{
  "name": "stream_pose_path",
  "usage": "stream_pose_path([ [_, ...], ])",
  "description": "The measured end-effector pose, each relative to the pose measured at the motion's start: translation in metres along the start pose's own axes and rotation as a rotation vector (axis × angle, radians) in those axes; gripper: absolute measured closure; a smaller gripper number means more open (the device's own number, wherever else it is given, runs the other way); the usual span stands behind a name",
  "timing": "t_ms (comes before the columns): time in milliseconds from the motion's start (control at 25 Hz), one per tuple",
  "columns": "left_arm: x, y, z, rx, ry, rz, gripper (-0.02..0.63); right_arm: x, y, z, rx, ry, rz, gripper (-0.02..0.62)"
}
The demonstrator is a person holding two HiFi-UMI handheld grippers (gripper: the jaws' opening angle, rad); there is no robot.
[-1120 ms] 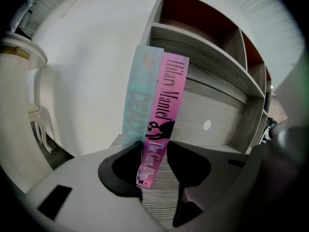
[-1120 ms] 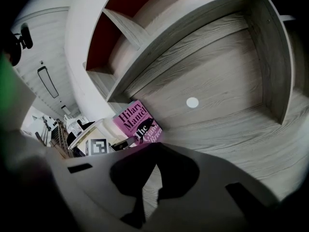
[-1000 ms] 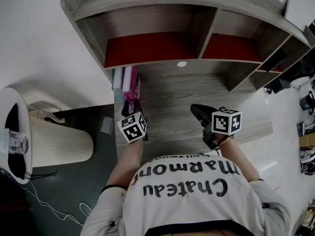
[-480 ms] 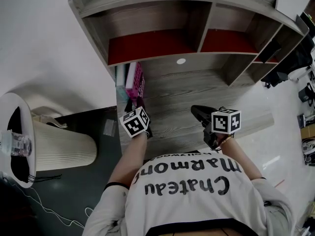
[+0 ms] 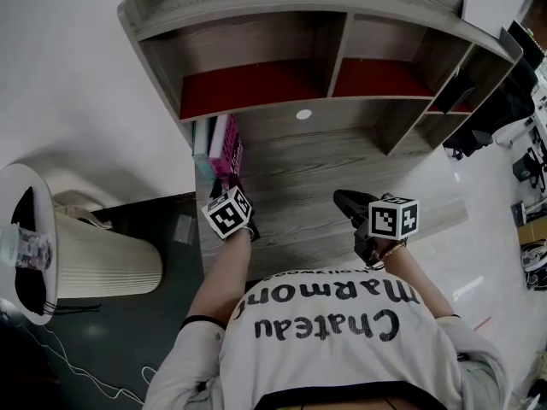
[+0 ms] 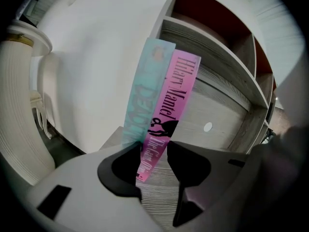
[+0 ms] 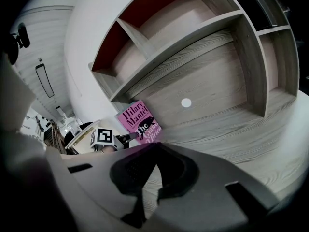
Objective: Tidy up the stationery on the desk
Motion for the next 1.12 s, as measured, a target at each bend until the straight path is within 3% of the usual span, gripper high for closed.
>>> stream_pose_path([
  [440, 0.006, -0.011, 0.004, 0.093, 0.04, 0.006, 0.407, 0.039, -0.014, -0.017, -0.002, -0.012, 0.01, 0.581],
  [640, 0.024, -0.034, -0.003, 0.146, 0.023, 0.028, 0.408, 0.051, -0.029, -0.025, -0.005, -0.002, 0.014, 0.581],
  [840, 0.052, -0.052, -0.03, 0.178, -0.041, 0.075, 0.462, 0.055, -0.036, -0.025, 0.014, 0.033, 0.027, 0.581],
  [1120, 0.114, -0.052, -0.093, 0.079, -0.22, -0.006, 0.52, 0.063, -0.026, -0.002, 0.071, 0.129, -0.002, 0.581],
])
Point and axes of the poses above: the fingertips, and each gripper's own axes: x backward along the fingers, z to its left, y out of its top, the point moved 7 cm from there along x, backward along the fingers, and after that the axes turned 14 degrees about z, right-handed, at the moved point
